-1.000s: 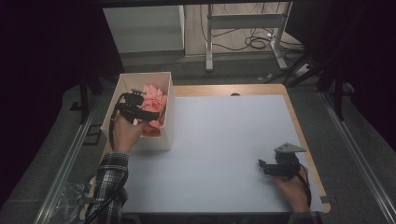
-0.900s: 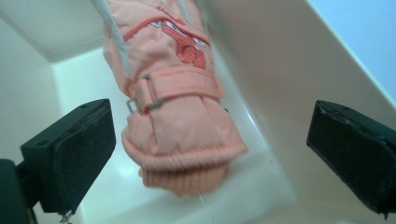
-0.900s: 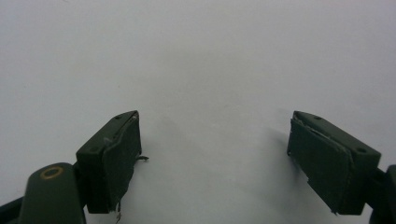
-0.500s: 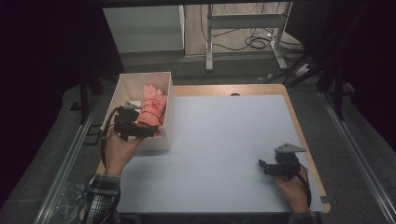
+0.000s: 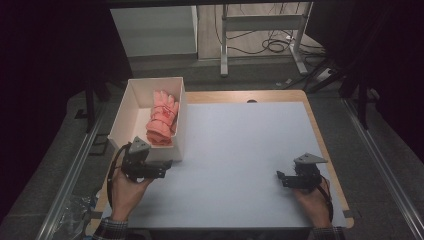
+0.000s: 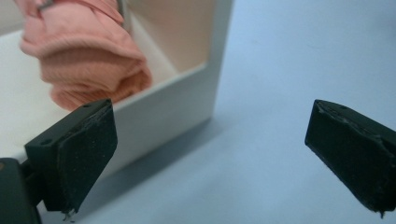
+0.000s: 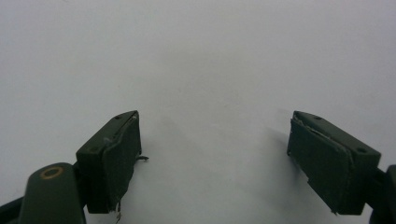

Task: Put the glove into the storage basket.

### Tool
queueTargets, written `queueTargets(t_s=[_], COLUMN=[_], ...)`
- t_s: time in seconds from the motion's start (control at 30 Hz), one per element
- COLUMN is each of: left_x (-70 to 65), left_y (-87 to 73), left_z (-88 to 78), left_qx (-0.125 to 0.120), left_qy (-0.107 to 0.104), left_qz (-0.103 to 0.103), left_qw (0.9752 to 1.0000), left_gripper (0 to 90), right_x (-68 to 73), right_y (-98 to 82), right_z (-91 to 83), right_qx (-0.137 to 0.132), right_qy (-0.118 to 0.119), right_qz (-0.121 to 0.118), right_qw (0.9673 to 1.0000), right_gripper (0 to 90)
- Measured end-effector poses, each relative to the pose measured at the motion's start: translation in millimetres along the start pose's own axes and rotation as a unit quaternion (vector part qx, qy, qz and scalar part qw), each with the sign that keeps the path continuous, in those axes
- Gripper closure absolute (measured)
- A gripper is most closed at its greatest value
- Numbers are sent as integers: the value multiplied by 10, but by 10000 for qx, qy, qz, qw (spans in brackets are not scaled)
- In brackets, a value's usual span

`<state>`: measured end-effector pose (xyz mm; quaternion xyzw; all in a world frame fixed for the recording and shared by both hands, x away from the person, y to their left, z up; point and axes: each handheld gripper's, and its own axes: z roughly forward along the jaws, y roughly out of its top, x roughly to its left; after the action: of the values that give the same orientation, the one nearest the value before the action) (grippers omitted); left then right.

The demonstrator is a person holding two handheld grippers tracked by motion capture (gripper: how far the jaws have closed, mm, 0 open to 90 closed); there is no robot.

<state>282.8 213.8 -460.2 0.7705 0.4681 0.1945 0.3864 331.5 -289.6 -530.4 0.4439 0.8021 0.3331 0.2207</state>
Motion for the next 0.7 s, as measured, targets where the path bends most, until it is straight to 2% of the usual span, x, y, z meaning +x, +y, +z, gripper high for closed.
queueTargets(t_s=[0.17,0.27,0.3,0.33,0.37,0.4,0.7], left_x=[-88,-129,-129,-144,-144,-162,-264], left_y=[-209,-350,-350,-423,-423,-491,-700], left_z=[63,172,172,242,242,314,591], left_qx=[3,68,68,117,117,183,638], left_qy=[-100,-191,-191,-246,-246,-263,-63], left_qz=[44,21,21,-10,-10,-15,167], left_qw=[9999,9998,9998,9996,9996,9995,9978], left_gripper=[27,26,26,26,26,26,23], right_x=[0,0,0,0,0,0,1], right_y=[0,0,0,0,0,0,-2], right_z=[0,0,0,0,0,0,0], right_qx=[1,-1,-1,-2,-2,-2,-1], right_qy=[-1,-1,-1,-2,-1,-1,-3], right_qz=[-3,-2,-2,-2,-2,-3,-1], right_qw=[10000,10000,10000,10000,10000,10000,10000], right_gripper=[180,180,180,180,180,180,179])
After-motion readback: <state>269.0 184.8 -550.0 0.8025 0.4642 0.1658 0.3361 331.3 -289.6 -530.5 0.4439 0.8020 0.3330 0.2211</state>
